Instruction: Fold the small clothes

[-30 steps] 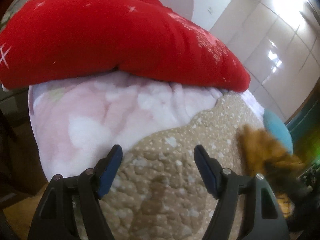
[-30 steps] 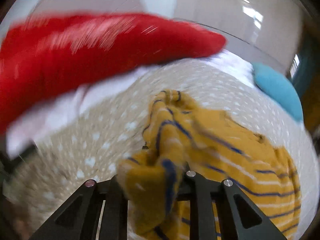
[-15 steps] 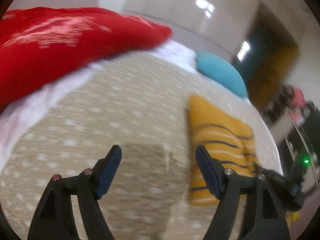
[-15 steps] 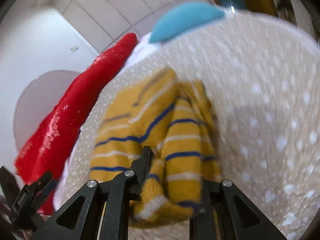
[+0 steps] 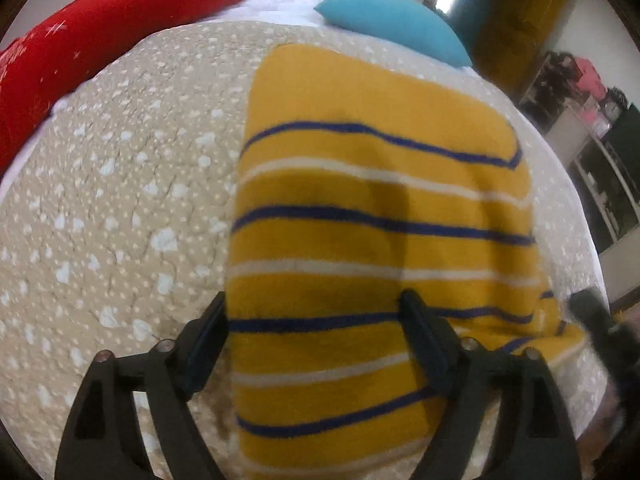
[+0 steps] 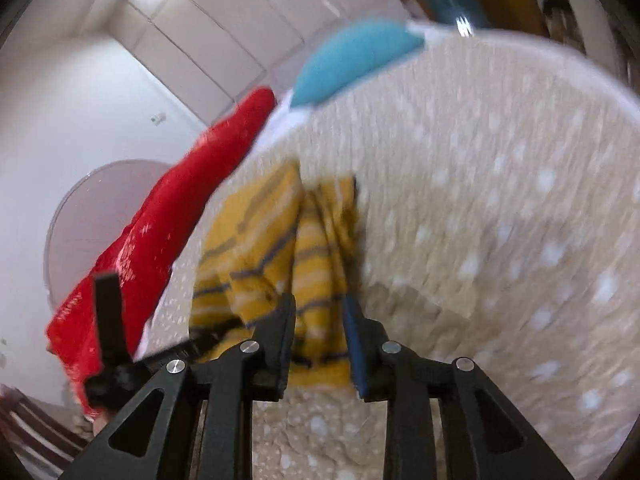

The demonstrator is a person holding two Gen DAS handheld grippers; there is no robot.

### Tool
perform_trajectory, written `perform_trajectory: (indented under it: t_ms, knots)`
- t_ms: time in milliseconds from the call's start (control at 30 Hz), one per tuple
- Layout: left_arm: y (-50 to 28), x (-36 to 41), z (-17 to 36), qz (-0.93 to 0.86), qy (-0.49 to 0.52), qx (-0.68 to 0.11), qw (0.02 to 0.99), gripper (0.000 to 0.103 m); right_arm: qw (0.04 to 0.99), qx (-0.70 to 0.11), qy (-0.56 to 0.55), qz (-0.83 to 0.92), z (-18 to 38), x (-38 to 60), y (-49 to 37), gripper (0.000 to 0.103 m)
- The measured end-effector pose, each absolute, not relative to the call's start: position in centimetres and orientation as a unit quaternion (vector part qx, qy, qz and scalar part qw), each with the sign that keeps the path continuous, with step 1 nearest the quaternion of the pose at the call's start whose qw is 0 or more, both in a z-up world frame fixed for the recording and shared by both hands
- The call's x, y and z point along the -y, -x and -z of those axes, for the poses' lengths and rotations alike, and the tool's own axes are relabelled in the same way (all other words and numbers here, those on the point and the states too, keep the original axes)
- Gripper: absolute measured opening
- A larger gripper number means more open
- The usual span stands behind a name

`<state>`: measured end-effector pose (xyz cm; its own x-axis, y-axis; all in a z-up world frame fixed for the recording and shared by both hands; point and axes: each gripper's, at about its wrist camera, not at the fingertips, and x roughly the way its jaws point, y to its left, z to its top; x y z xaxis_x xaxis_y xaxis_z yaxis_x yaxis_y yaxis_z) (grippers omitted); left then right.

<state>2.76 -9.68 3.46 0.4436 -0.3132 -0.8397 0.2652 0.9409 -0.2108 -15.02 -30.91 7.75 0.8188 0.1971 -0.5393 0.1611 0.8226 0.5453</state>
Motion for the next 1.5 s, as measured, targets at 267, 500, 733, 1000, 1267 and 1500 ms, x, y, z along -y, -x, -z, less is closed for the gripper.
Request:
perform_trajectory:
  t_ms: [267, 500, 733, 1000, 1267, 1500]
  knots:
    - [-0.4, 8.4, -5.0, 0.174, 0.045, -0.491, 0.852, 0.085, 0.862, -0.344, -0.338, -0.158, -8.9, 29.4, 5.3, 0.028]
    - [4.7, 6.6, -8.3, 0.166, 0.008, -0.443, 0.881, 0.085, 0.893, -0.369, -0.260, 0.015, -6.2, 30.6, 1.3, 0.001]
    - [6.9, 4.6, -9.3, 0.133, -0.002, -0.415, 0.900, 0.085, 0.893, -0.335, -0.291, 0.074, -6.6, 33.2, 8.5, 0.035]
    - [12.0, 4.6, -13.2, 0.050, -0.025, -0.293, 0.954, 0.100, 0.925, -0.285, -0.236, 0.092, -9.4, 30.5, 16.4, 0.045]
    - [17.2, 2.5, -17.3, 0.001, 0.013, -0.176, 0.984, 0.103, 0.935, -0.282, -0.201, 0.080, -9.2, 27.4, 20.1, 0.056]
    - [16.2, 3.5, -15.1, 0.029, 0.006, -0.249, 0.968, 0.103, 0.936, -0.289, -0.182, 0.090, -8.4, 26.8, 20.8, 0.061]
